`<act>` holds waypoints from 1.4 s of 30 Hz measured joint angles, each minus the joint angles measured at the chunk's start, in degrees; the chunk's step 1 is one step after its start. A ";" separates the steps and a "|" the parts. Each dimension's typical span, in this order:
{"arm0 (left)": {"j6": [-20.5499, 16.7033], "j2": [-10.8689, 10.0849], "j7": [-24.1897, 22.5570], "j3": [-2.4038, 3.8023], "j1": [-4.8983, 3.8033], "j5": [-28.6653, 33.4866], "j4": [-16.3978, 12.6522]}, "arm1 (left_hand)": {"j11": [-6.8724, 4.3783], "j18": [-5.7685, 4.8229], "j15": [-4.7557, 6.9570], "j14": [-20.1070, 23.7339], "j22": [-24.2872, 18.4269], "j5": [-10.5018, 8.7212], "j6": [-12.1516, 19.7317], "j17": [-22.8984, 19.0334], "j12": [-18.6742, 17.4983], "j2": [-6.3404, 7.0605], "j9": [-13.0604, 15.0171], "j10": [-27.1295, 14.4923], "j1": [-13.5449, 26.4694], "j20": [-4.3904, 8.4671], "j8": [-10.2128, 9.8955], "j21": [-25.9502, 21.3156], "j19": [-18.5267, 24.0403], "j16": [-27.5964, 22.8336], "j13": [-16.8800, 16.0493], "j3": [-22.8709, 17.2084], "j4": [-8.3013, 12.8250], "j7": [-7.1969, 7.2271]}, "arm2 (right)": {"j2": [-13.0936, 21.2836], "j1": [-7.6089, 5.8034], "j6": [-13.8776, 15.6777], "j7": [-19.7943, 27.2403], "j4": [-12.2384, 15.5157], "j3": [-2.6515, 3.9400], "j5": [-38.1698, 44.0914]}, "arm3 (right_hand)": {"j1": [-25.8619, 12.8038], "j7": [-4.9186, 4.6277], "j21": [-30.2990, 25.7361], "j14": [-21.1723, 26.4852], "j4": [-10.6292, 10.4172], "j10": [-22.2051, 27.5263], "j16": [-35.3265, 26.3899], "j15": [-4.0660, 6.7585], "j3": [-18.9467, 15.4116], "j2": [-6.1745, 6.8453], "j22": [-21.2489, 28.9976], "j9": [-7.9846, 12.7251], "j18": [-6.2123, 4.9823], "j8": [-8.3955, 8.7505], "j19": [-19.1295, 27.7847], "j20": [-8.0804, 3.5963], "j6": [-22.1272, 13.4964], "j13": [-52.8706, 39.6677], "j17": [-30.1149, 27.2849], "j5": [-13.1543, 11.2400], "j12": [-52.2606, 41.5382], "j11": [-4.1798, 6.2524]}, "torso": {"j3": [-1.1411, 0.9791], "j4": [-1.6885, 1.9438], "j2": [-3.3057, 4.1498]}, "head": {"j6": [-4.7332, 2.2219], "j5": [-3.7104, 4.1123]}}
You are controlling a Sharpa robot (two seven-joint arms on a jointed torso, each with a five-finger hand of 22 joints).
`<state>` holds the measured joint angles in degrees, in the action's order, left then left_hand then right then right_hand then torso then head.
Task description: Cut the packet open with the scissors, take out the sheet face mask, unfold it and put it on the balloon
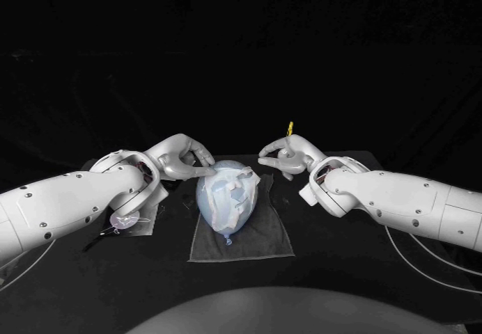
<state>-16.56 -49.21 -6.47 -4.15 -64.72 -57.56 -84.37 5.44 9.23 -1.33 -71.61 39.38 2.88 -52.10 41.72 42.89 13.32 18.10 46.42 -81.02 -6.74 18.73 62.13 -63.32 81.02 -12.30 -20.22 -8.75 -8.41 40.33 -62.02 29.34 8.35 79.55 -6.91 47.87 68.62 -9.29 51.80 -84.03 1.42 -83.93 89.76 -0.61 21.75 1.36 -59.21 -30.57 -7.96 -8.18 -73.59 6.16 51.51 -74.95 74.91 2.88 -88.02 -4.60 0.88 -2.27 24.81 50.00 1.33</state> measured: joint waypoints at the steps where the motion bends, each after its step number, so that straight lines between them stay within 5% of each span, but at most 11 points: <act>1: -0.01 0.00 0.12 0.00 0.00 -0.34 0.00 | 0.00 -0.01 0.01 -0.20 0.28 0.00 0.00 0.26 0.29 -0.08 0.04 0.00 -0.36 0.14 0.00 0.24 -0.14 0.00 -0.14 0.00 0.00 0.00 | -0.07 0.00 -0.11 -0.04 -0.05 0.00 0.03 | 0.00 0.00 0.00 0.00 0.00 0.00 0.02 0.00 0.00 0.00 -0.04 0.00 0.01 0.00 0.00 0.00 0.00 0.00 0.00 0.00 0.00 0.00 | -0.01 0.00 0.01 | 0.00 0.00; 30: 0.02 0.91 3.86 0.00 0.03 -7.10 0.15 | -0.56 -0.05 0.62 -1.20 2.48 0.00 -4.50 2.48 2.76 -2.01 0.83 -0.53 -2.23 0.49 2.11 1.56 -1.30 0.80 -1.71 0.05 0.54 1.64 | -3.37 -0.05 -6.62 -1.15 -2.82 0.00 0.54 | -0.23 0.02 -0.01 0.01 -0.64 0.11 -0.17 -0.01 -0.64 0.23 0.34 0.43 0.46 0.03 0.01 0.01 0.00 0.02 -0.01 0.00 0.01 0.10 | 0.03 0.05 0.01 | 0.00 0.60; 42: 0.01 1.25 3.99 0.01 0.03 -8.70 0.14 | -1.67 -0.41 1.22 -2.63 5.25 -0.01 -6.34 5.11 3.80 -3.54 0.83 0.59 -3.76 1.30 2.15 3.51 -2.94 1.68 -2.14 -1.23 1.00 2.05 | -4.11 -0.09 -9.71 -1.85 -3.93 0.00 1.71 | -0.45 0.08 -0.56 0.01 -0.75 0.11 0.04 -0.02 -0.84 0.46 0.62 0.77 0.50 0.68 0.02 0.01 0.06 0.00 0.01 0.00 0.09 0.11 | 0.05 0.03 0.00 | 0.00 0.49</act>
<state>-16.54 -47.97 -2.49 -4.14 -64.69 -66.26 -84.23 3.77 8.82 -0.11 -74.24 44.63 2.87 -58.44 46.83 46.69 9.78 18.93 47.01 -84.78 -5.44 20.88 65.63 -66.26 82.70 -14.44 -21.44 -7.75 -6.36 36.22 -62.11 19.63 6.50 75.62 -6.91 49.58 68.17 -9.21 51.25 -84.01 0.67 -83.82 89.80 -0.63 20.90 1.82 -58.59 -29.80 -7.46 -7.51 -73.57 6.17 51.56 -74.95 74.91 2.88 -87.93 -4.49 0.93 -2.24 24.81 50.00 1.82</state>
